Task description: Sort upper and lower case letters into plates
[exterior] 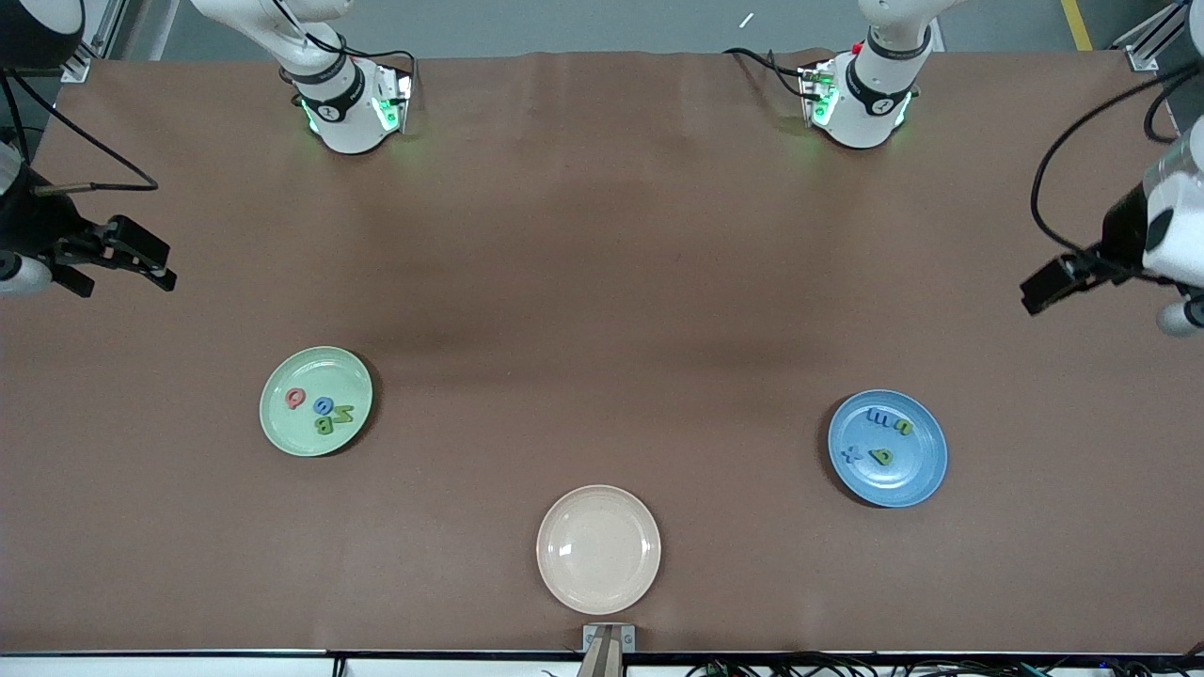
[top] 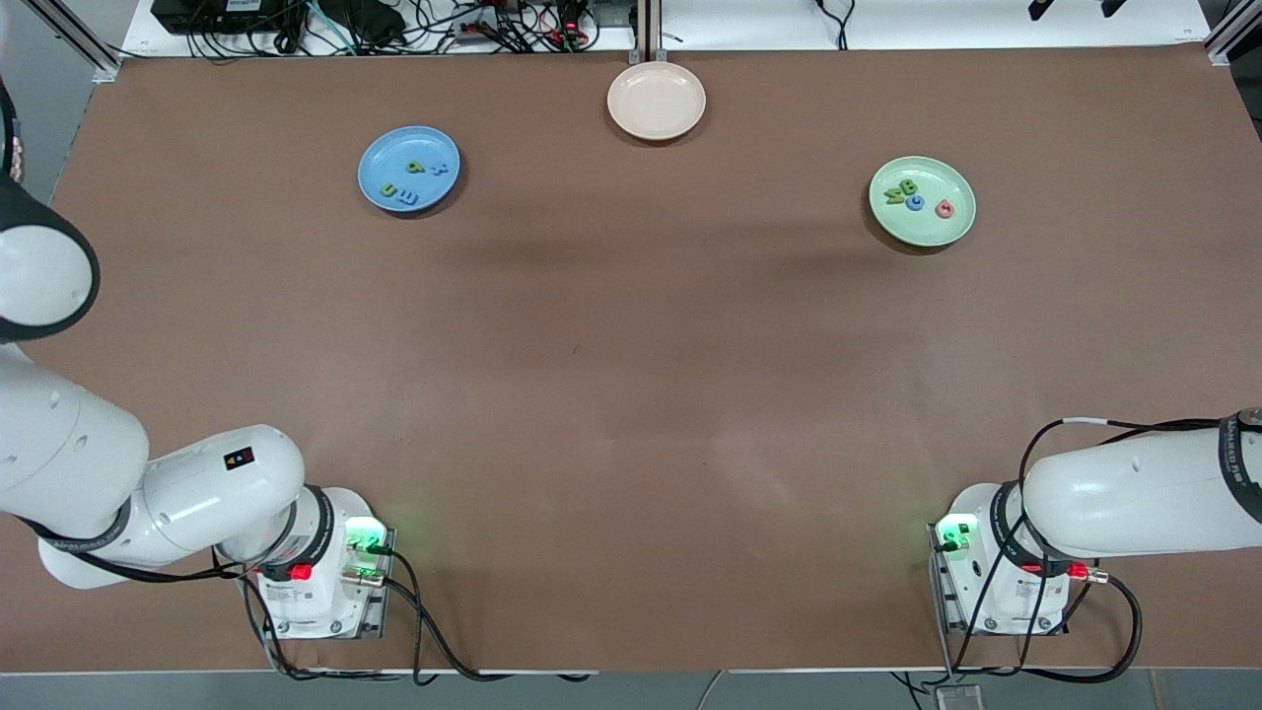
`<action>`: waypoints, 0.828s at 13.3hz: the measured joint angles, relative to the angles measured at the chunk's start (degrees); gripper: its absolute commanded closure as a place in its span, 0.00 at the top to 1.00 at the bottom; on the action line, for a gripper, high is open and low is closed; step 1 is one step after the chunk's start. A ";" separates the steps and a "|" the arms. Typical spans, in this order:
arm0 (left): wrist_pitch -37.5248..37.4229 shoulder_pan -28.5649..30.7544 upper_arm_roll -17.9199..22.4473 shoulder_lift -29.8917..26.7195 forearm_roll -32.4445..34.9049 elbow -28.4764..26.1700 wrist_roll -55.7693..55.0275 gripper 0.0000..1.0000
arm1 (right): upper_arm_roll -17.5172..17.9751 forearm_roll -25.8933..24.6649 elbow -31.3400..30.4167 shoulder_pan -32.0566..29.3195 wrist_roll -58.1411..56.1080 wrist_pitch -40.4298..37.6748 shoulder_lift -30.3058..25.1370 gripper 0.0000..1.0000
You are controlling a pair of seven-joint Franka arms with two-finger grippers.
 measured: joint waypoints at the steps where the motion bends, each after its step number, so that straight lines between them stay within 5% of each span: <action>1: -1.91 0.00 0.03 -1.14 -0.96 -0.03 1.90 1.00 | -0.05 -0.05 1.96 -0.02 0.67 -2.59 -0.02 1.00; 5: -2.48 1.02 1.84 -2.66 -2.22 -0.08 9.27 1.00 | -0.25 -0.08 6.46 -0.08 1.74 -9.21 -0.15 1.00; 9: -1.32 -12.05 21.78 -4.24 -7.16 -1.81 16.51 1.00 | -0.48 -0.09 6.56 -0.09 1.83 -9.45 -0.15 1.00; 11: 0.79 -16.19 26.52 -6.44 -7.94 -5.59 16.75 1.00 | -1.08 -0.10 6.58 -0.08 1.80 -9.50 -0.15 1.00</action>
